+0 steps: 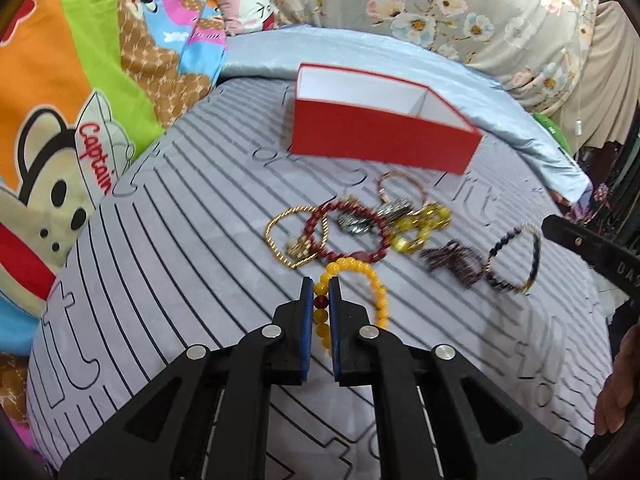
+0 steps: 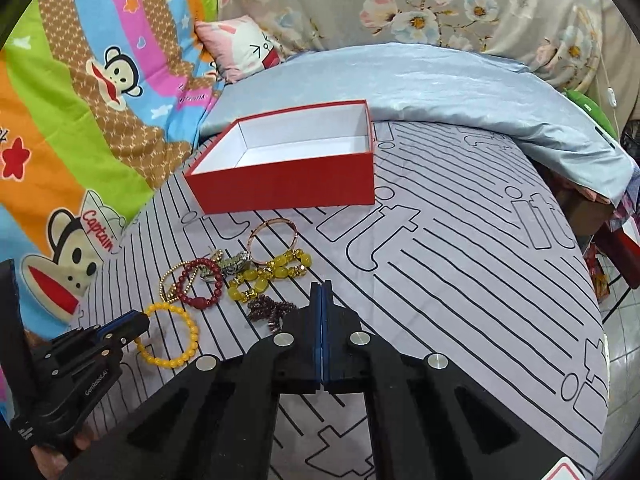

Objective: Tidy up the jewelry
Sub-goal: 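Grasp the black bead bracelet with the right gripper while the left gripper lifts the yellow bracelet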

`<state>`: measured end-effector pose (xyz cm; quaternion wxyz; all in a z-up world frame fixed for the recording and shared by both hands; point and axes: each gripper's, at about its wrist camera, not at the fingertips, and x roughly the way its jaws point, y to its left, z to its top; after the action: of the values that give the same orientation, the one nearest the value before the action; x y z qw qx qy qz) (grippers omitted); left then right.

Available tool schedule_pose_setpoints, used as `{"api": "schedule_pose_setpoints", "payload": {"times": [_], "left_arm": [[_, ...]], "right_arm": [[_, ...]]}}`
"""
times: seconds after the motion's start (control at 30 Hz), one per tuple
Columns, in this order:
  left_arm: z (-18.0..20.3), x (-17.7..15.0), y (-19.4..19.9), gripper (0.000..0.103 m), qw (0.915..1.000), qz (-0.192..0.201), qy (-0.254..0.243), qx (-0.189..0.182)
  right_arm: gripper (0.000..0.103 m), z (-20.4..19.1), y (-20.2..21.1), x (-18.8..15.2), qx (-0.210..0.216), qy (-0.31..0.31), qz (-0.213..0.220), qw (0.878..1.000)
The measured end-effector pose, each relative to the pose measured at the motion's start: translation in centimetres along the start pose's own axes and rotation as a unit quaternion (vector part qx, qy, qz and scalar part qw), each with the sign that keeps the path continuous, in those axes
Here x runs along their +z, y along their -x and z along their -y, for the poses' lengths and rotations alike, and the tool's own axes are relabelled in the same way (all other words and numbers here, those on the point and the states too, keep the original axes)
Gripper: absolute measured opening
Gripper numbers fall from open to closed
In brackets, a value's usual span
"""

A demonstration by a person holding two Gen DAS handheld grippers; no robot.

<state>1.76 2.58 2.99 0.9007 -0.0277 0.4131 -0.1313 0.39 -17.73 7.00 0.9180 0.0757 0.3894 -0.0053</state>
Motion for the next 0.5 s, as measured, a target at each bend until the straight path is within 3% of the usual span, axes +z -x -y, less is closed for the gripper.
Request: {"api": "schedule_pose_setpoints", "payload": {"times": [0.23,0.3,0.37,0.5], "left_arm": [[0.5,1.3,1.3,0.007,0.9999,0.013,-0.007,-0.001],[0.7,1.2,1.2,0.007,0.9999,0.011,-0.011,0.003],[0.9,0.9,1.0,0.007,0.9999,0.006,-0.015,0.004],[1.2,0.0,0.3,0.007,0.9998,-0.005,-0.019,0.004]], "right_arm": [[0.001,0.1,0.2,-0.1,-0.012,0.017,0.000,1.000],[0.008,0.5,-0.2,-0.9,-0.016,0.013,-0.007,1.000],[0.028,1.2,-0.4,-2.1,-0.025,0.005,-0.018,1.000],[0.036,2.8,-0.7,-4.6,-0.040,-0.013,-0.040,0.998]]}}
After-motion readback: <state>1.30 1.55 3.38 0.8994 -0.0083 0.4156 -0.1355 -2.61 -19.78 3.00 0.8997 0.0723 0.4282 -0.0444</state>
